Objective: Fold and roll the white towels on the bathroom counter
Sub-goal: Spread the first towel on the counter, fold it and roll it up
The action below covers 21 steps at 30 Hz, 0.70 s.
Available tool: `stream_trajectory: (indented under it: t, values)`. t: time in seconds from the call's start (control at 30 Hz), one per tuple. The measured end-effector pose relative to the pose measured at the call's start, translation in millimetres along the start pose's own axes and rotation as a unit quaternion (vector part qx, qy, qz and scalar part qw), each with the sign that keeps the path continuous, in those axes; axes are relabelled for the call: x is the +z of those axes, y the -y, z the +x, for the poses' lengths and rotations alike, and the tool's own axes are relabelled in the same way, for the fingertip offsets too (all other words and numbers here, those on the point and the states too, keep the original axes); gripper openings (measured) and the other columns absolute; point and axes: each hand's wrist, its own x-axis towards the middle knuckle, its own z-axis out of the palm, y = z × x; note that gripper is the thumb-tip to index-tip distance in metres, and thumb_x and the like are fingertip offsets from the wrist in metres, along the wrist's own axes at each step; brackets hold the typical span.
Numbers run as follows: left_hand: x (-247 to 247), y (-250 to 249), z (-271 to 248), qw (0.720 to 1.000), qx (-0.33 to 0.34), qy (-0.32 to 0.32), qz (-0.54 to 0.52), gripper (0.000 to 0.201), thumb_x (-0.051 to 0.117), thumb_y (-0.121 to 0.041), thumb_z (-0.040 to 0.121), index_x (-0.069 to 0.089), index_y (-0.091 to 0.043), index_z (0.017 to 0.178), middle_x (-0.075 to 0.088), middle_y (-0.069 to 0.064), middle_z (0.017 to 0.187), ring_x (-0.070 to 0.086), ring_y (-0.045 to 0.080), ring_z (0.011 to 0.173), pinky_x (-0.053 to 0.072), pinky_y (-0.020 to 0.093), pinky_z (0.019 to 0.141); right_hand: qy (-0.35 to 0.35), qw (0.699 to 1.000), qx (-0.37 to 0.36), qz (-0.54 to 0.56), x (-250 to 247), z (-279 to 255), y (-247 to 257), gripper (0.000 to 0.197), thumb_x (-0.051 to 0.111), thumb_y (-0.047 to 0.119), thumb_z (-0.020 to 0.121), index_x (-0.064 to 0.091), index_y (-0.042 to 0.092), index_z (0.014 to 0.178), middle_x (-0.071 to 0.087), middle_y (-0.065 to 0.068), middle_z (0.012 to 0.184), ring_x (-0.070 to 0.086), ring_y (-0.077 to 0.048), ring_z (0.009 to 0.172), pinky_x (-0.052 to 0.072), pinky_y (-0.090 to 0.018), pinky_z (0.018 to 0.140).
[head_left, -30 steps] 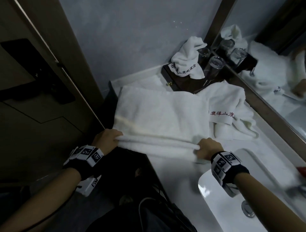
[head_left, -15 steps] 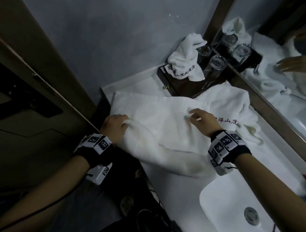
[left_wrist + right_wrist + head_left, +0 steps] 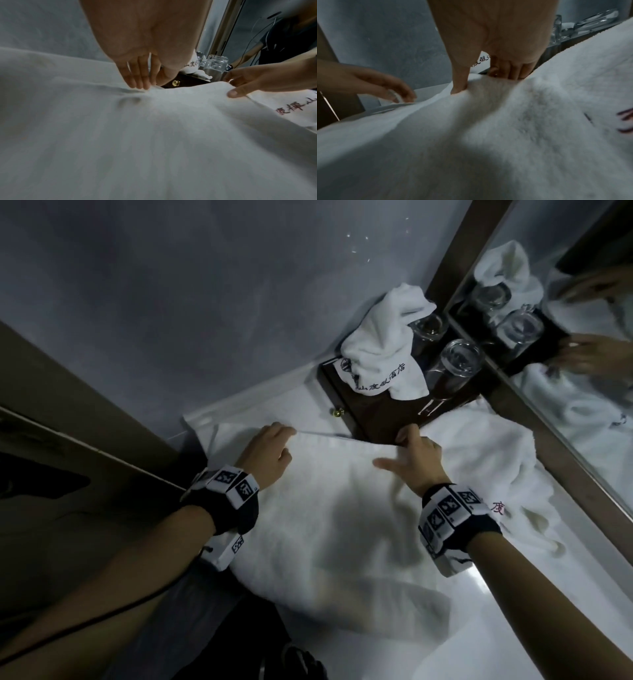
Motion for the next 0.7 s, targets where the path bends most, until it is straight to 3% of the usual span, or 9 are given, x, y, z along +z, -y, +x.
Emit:
stream_trajectory:
  t: [0.1,0.17,0.27,0.33,0.43,0.5,0.57,0.63,0.7]
  values:
    - [-0.5,5.5,21.3,0.999,0.040,0.025,0.006,0.049,0.045,-0.001,0.088,0.038,-0.008,0.136,0.040,0.008,0.143,0.036,0.024,0.131,0.028,0.034,0.111,0.010,0.998,-0.055,0.023,-2.9,-2.5,-7.1,0.029,0.066,0.031,0.082,0.040,0.022,0.092,0.050,0.004,0.091,0.049,-0.021,0.080,0.035,-0.032,0.066]
    - [0.3,12.8,30.5,0.997,0.043,0.055,0.027,0.048,0.051,-0.004,0.087,0.040,-0.007,0.134,0.040,0.009,0.142,0.037,0.025,0.130,0.028,0.035,0.111,0.027,0.994,-0.099,0.025,-7.6,-3.9,-13.3,0.018,0.061,0.028,0.087,0.045,0.021,0.093,0.050,0.004,0.092,0.047,-0.017,0.076,0.040,-0.032,0.065]
    - [-1.6,23.8,38.4,0.993,0.025,0.055,0.098,0.035,0.059,-0.019,0.086,0.050,-0.006,0.117,0.046,0.012,0.127,0.043,0.029,0.117,0.032,0.038,0.099,0.052,0.989,-0.132,0.042,-16.6,-4.2,-19.1,0.013,0.060,0.022,0.088,0.049,0.020,0.094,0.057,0.002,0.093,0.052,-0.019,0.080,0.042,-0.033,0.071]
    - [-5.8,32.3,41.3,0.984,0.021,0.066,0.164,0.036,0.057,-0.032,0.087,0.050,-0.007,0.112,0.047,0.013,0.120,0.042,0.029,0.112,0.029,0.037,0.093,0.086,0.989,-0.100,0.062,-21.5,-3.6,-19.5,0.022,0.062,0.021,0.087,0.049,0.022,0.104,0.059,0.003,0.096,0.056,-0.020,0.086,0.044,-0.033,0.076]
    - [-16.3,50.5,40.5,0.961,0.027,0.122,0.245,0.044,0.048,-0.042,0.090,0.043,-0.011,0.120,0.046,0.009,0.122,0.041,0.027,0.113,0.029,0.037,0.093,0.147,0.989,0.012,0.021,-26.8,-2.8,-16.0,0.045,0.067,0.031,0.083,0.040,0.038,0.119,0.057,0.010,0.089,0.053,-0.011,0.077,0.038,-0.025,0.066]
    - [-24.6,64.3,37.6,0.938,0.039,0.157,0.306,0.046,0.043,-0.045,0.091,0.037,-0.014,0.126,0.045,0.007,0.124,0.043,0.027,0.115,0.032,0.037,0.095,0.131,0.990,0.032,-0.034,-28.2,-3.6,-14.6,0.031,0.063,0.035,0.085,0.045,0.033,0.110,0.061,0.002,0.093,0.055,-0.017,0.081,0.038,-0.027,0.067]
    - [-32.1,74.8,33.9,0.924,0.049,0.177,0.336,0.042,0.039,-0.041,0.094,0.035,-0.014,0.127,0.046,0.006,0.124,0.044,0.026,0.114,0.036,0.038,0.094,0.107,0.989,0.030,-0.099,-29.2,-7.3,-11.7,0.024,0.056,0.039,0.089,0.053,0.028,0.110,0.064,-0.006,0.105,0.055,-0.029,0.099,0.040,-0.033,0.079]
    - [-38.3,76.8,31.0,0.926,0.060,0.180,0.327,0.033,0.038,-0.030,0.096,0.037,-0.013,0.124,0.048,0.007,0.122,0.046,0.027,0.111,0.039,0.039,0.092,0.082,0.990,0.052,-0.105,-29.4,-12.0,-9.0,0.020,0.051,0.038,0.092,0.059,0.027,0.107,0.065,-0.006,0.107,0.054,-0.031,0.105,0.040,-0.037,0.084]
    - [-47.1,68.6,30.5,0.940,0.080,0.138,0.300,0.019,0.040,-0.022,0.095,0.043,-0.014,0.113,0.051,0.007,0.115,0.047,0.028,0.105,0.041,0.043,0.088,0.058,0.991,0.079,-0.088,-30.4,-17.5,-8.0,0.018,0.048,0.035,0.093,0.059,0.023,0.100,0.063,-0.004,0.099,0.055,-0.030,0.101,0.040,-0.036,0.079]
